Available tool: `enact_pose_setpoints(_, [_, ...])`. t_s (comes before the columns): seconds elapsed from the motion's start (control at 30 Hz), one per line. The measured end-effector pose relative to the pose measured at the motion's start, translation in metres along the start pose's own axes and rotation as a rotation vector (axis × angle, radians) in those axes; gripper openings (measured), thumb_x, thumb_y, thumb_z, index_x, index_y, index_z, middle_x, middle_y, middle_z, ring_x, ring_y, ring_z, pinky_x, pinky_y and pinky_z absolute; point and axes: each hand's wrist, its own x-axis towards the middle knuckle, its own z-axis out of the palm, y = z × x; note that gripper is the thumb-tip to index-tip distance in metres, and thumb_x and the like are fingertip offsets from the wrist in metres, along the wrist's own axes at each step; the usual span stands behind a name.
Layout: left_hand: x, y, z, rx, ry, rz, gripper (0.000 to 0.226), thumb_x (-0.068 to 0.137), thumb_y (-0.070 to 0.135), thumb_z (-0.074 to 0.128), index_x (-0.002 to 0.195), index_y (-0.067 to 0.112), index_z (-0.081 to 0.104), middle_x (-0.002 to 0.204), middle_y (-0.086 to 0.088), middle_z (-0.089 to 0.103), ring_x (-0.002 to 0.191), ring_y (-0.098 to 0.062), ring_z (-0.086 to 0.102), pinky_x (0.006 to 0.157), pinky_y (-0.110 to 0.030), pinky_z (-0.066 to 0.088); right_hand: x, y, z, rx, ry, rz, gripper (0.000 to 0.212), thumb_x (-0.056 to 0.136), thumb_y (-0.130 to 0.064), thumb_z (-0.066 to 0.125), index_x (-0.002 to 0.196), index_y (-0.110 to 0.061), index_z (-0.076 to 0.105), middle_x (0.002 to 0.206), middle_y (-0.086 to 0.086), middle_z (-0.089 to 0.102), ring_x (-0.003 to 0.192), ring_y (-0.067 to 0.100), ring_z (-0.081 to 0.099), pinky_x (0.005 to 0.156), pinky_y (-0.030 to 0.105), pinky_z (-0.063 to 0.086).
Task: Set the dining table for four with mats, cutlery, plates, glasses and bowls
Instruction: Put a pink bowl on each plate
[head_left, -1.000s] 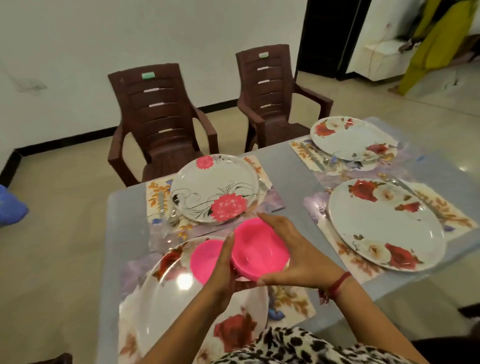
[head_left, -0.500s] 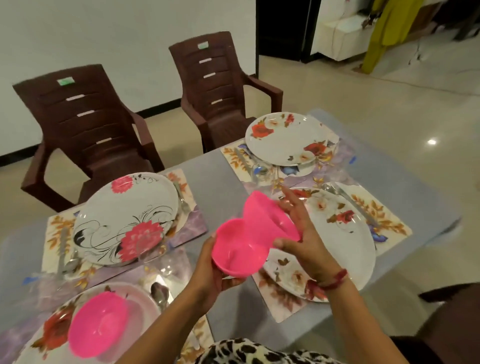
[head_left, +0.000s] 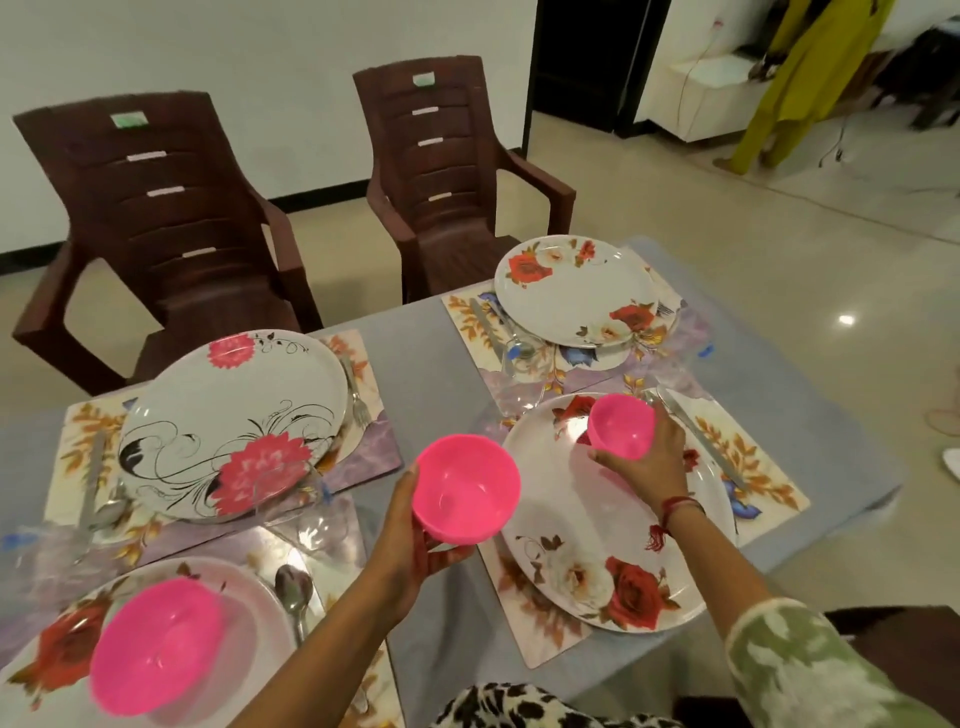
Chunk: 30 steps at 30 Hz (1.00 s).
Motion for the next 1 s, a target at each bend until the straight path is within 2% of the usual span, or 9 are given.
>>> enact_pose_setpoints(0.13, [0.012, 0.003, -0.008, 0.067, -0.039, 0.011, 0.047, 0.091, 0.058, 0.034, 0.127, 0.031, 0.048, 0.117, -0.007, 0.06, 0.097, -0.03, 0.066, 0.064, -0.036, 0.055, 0.013, -0.008, 0.005, -0.088, 0.002, 0.028, 0.135, 0.044, -0.048, 0.089, 0.149, -0.031, 0.006, 0.151, 0.013, 0.013, 0.138, 0.037, 0.022, 0.107, 0.056, 0.03])
enact_pose_setpoints(0.3, [0.021, 0.007, 0.002, 0.109, -0.016, 0.032, 0.03, 0.095, 0.054, 0.031, 0.113, 0.038, 0.049, 0.113, -0.004, 0.059, 0.097, -0.027, 0.064, 0.068, -0.038, 0.056, 0.003, -0.011, -0.007, -0.132, 0.036, 0.059, 0.132, 0.047, -0.055, 0.086, 0.149, -0.033, 0.005, 0.158, 0.004, -0.003, 0.145, 0.029, 0.005, 0.114, 0.057, 0.017])
enact_pose_setpoints(0.43, [0.019, 0.008, 0.013, 0.048, 0.064, 0.085, 0.03, 0.096, 0.052, 0.031, 0.114, 0.036, 0.049, 0.113, -0.004, 0.058, 0.102, -0.03, 0.061, 0.072, -0.043, 0.057, -0.025, -0.041, -0.032, 0.128, 0.186, -0.078, 0.098, 0.059, -0.065, 0.069, 0.142, -0.034, 0.029, 0.151, 0.003, 0.017, 0.137, 0.027, 0.028, 0.109, 0.05, 0.032])
enact_pose_setpoints(0.53, [0.014, 0.005, 0.035, -0.004, 0.089, 0.099, 0.029, 0.096, 0.051, 0.03, 0.109, 0.038, 0.053, 0.112, -0.003, 0.058, 0.101, -0.029, 0.061, 0.08, -0.05, 0.055, -0.04, -0.066, -0.046, 0.267, -0.073, -0.276, 0.083, 0.055, -0.079, 0.065, 0.127, -0.048, 0.039, 0.137, -0.009, 0.038, 0.122, 0.012, 0.046, 0.101, 0.045, 0.045])
enact_pose_setpoints(0.6, [0.011, -0.003, 0.063, -0.024, 0.087, 0.101, 0.036, 0.091, 0.055, 0.031, 0.11, 0.037, 0.056, 0.112, -0.006, 0.061, 0.099, -0.029, 0.063, 0.082, -0.051, 0.054, -0.047, -0.074, -0.052, 0.185, -0.4, -0.445, 0.091, 0.055, -0.072, 0.072, 0.134, -0.054, 0.029, 0.144, -0.019, 0.031, 0.133, 0.008, 0.036, 0.109, 0.043, 0.035])
enact_pose_setpoints(0.67, [0.009, -0.013, 0.095, -0.022, 0.08, 0.098, 0.049, 0.083, 0.06, 0.035, 0.115, 0.031, 0.058, 0.112, -0.009, 0.066, 0.098, -0.03, 0.065, 0.077, -0.049, 0.055, -0.047, -0.073, -0.056, 0.087, -0.616, -0.562, 0.107, 0.058, -0.06, 0.079, 0.139, -0.057, 0.011, 0.15, -0.028, 0.014, 0.141, 0.003, 0.017, 0.114, 0.036, 0.021])
enact_pose_setpoints(0.77, [0.009, -0.031, 0.157, -0.107, 0.1, 0.066, 0.057, 0.081, 0.057, 0.041, 0.121, 0.022, 0.058, 0.109, -0.012, 0.069, 0.093, -0.029, 0.068, 0.062, -0.039, 0.055, -0.026, -0.057, -0.086, 0.004, -0.676, -0.692, 0.111, 0.063, -0.056, 0.078, 0.141, -0.055, 0.0, 0.15, -0.034, 0.003, 0.141, -0.005, 0.005, 0.118, 0.032, 0.014])
enact_pose_setpoints(0.87, [0.008, -0.039, 0.206, -0.266, 0.059, 0.038, 0.045, 0.085, 0.05, 0.044, 0.114, 0.021, 0.062, 0.1, -0.008, 0.073, 0.085, -0.023, 0.071, 0.063, -0.038, 0.055, -0.002, -0.041, -0.127, -0.087, -0.723, -0.758, 0.115, 0.062, -0.059, 0.078, 0.145, -0.049, -0.001, 0.154, -0.026, -0.001, 0.144, 0.001, 0.0, 0.118, 0.039, 0.016])
enact_pose_setpoints(1.0, [0.008, -0.048, 0.253, -0.26, 0.06, 0.015, 0.054, 0.073, 0.056, 0.05, 0.115, 0.025, 0.063, 0.11, -0.008, 0.07, 0.096, -0.028, 0.068, 0.064, -0.038, 0.055, 0.019, -0.019, -0.163, -0.181, -0.719, -0.871, 0.122, 0.059, -0.061, 0.078, 0.144, -0.047, -0.008, 0.153, -0.025, -0.013, 0.142, -0.003, -0.012, 0.113, 0.019, 0.002])
